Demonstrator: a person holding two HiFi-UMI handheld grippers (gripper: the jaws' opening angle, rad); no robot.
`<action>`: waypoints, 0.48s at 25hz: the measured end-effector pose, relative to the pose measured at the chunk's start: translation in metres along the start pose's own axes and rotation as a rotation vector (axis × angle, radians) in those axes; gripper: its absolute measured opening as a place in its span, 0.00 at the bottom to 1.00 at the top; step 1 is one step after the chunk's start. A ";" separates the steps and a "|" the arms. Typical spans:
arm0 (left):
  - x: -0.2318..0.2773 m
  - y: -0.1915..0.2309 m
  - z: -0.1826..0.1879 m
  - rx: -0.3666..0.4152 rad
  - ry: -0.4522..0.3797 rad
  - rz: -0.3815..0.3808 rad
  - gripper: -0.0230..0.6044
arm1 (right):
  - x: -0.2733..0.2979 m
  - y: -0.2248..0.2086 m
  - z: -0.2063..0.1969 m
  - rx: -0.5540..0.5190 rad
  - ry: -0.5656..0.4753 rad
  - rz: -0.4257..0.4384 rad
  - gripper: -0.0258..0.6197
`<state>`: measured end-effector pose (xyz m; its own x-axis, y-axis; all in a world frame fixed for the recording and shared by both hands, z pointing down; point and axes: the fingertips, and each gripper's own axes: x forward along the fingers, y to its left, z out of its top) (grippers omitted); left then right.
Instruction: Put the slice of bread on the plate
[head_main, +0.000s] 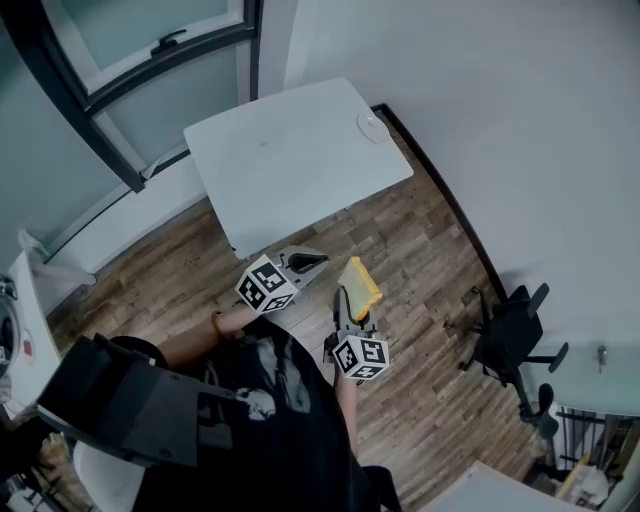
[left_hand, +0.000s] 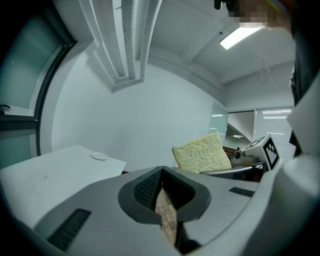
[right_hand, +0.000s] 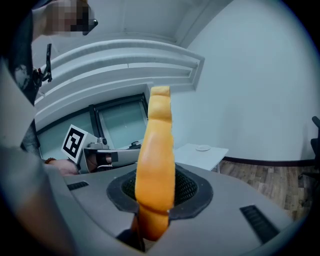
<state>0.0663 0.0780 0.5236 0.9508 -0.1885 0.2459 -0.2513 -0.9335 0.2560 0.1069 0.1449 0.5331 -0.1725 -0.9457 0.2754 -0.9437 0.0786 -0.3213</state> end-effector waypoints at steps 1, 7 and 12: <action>0.007 0.011 0.006 0.001 -0.002 -0.006 0.05 | 0.012 -0.004 0.006 -0.005 -0.001 -0.003 0.19; 0.034 0.057 0.019 0.001 0.026 -0.050 0.05 | 0.068 -0.019 0.030 -0.005 0.007 -0.023 0.19; 0.055 0.086 0.020 -0.052 0.034 -0.039 0.05 | 0.104 -0.038 0.034 -0.008 0.070 -0.006 0.19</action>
<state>0.1008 -0.0189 0.5407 0.9535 -0.1410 0.2662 -0.2241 -0.9226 0.3139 0.1343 0.0331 0.5433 -0.1857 -0.9217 0.3406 -0.9470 0.0753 -0.3124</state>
